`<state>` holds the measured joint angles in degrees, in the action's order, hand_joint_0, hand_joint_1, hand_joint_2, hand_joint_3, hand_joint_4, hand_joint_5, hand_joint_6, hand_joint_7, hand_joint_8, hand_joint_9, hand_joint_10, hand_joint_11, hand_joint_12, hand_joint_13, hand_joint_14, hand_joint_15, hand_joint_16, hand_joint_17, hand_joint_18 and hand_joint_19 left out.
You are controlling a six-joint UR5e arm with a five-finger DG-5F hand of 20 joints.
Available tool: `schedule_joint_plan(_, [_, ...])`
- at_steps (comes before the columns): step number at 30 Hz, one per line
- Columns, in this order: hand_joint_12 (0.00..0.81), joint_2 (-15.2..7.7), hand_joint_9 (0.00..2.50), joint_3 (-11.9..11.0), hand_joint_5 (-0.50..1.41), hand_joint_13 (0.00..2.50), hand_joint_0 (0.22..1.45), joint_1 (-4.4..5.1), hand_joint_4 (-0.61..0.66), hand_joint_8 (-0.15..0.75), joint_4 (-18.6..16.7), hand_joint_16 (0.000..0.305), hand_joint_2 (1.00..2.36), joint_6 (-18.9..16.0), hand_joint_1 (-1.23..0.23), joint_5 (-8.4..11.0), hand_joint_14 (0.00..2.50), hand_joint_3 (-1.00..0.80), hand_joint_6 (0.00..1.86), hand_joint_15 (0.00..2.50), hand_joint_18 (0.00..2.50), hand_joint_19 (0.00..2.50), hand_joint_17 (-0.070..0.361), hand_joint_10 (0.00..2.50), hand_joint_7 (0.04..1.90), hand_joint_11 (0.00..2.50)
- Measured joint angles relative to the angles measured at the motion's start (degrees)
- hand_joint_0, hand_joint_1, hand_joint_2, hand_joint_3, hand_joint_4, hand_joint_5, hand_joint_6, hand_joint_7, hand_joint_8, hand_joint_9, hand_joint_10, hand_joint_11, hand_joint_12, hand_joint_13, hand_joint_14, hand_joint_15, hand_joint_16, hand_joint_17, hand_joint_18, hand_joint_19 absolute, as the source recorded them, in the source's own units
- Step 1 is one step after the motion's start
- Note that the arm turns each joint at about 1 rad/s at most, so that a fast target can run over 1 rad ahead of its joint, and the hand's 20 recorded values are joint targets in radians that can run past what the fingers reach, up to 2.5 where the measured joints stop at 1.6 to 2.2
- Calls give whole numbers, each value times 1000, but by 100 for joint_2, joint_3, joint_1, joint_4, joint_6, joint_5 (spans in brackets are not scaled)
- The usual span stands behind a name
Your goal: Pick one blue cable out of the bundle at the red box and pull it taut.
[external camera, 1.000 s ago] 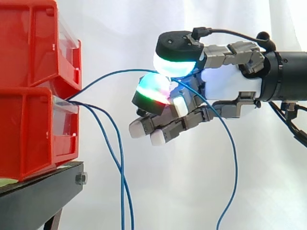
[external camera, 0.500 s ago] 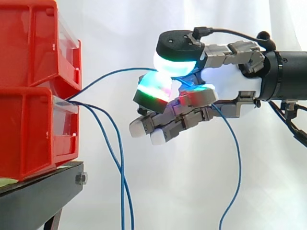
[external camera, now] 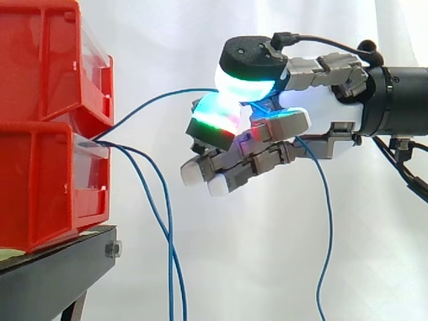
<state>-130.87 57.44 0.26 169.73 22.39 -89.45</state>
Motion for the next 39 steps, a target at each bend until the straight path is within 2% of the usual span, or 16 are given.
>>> schedule_joint_plan(4, [365,0,1417,-41,19,656,597,-5,290,348,45,47,1018,118,-841,34,10,-232,500,276,580,284,105,20,1549,1337])
schedule_joint_plan(9, [368,0,1372,-96,-4,635,593,-5,259,343,205,47,1017,229,-888,83,10,-264,549,274,567,273,107,20,1443,1346])
schedule_joint_plan(13, [368,0,1371,-128,-7,633,582,-6,291,344,321,48,1011,258,-883,92,10,-365,559,273,561,290,107,17,1415,1310])
schedule_joint_plan(15, [366,-1,1397,-133,1,636,564,-5,312,347,344,48,1007,263,-833,93,10,-416,542,270,564,301,108,20,1434,1250])
schedule_joint_plan(17, [363,-1,1420,-134,19,643,560,-3,294,346,354,48,1006,264,-691,93,10,-434,500,266,566,306,108,20,1498,1186])
schedule_joint_plan(20, [355,0,1447,-135,23,657,578,-2,296,341,358,47,1005,265,-517,94,10,-442,501,276,561,327,106,20,1457,1137])
schedule_joint_plan(23, [352,0,1448,-136,26,657,594,-1,313,332,359,47,1009,265,-483,94,10,-404,502,275,554,328,105,21,1432,1135])
schedule_joint_plan(25, [355,-1,1448,-136,27,658,599,0,316,332,359,47,1010,265,-488,94,10,-382,502,275,553,339,105,21,1429,1135])
schedule_joint_plan(30, [361,0,1446,-136,20,666,609,0,303,350,359,46,1014,265,-669,94,10,-314,500,275,574,321,105,21,1529,1177])
schedule_joint_plan(32, [362,-1,1426,-137,9,664,610,0,261,350,360,47,1016,271,-737,96,10,-288,529,277,579,314,105,18,1524,1189])
schedule_joint_plan(39, [368,0,1364,-224,-16,649,596,-1,219,366,410,47,1020,527,-796,192,10,-200,615,273,585,292,106,19,1453,1259])
